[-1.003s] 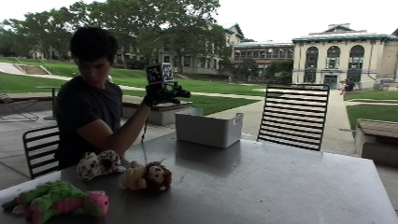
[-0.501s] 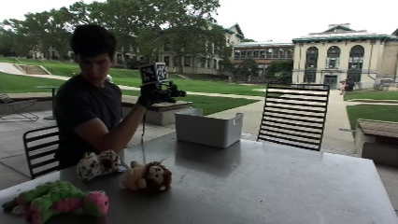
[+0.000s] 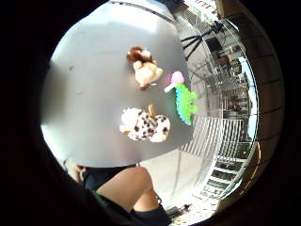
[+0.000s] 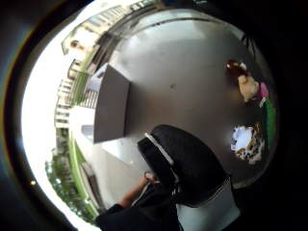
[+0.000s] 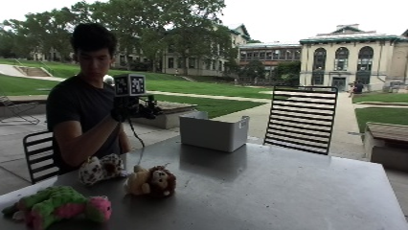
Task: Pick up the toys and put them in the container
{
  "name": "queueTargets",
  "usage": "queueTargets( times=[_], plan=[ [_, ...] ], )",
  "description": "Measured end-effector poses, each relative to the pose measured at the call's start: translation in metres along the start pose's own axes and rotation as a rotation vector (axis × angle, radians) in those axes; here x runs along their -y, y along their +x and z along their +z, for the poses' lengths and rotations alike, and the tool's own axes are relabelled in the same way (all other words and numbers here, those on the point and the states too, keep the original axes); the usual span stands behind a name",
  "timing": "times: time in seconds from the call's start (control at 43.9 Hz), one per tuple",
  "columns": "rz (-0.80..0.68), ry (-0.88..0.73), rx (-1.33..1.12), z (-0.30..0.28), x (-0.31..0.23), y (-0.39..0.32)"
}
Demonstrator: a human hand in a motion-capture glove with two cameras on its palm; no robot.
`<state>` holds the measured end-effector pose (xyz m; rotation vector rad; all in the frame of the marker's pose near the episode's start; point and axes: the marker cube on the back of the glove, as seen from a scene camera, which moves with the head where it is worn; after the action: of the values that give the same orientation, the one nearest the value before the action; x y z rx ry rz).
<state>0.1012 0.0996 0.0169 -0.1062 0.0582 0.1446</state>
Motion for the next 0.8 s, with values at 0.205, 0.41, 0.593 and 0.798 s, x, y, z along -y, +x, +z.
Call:
queueTargets(
  times=[0.205,0.41,0.593,0.798],
  plan=[
    [0.124,0.017,-0.01,0.03,-0.021,0.064],
    [0.184,-0.058,0.003,0.069,-0.035,0.117],
    [0.233,-0.128,0.013,0.111,-0.057,0.139],
    [0.26,-0.199,0.015,0.147,-0.071,0.148]
  ],
)
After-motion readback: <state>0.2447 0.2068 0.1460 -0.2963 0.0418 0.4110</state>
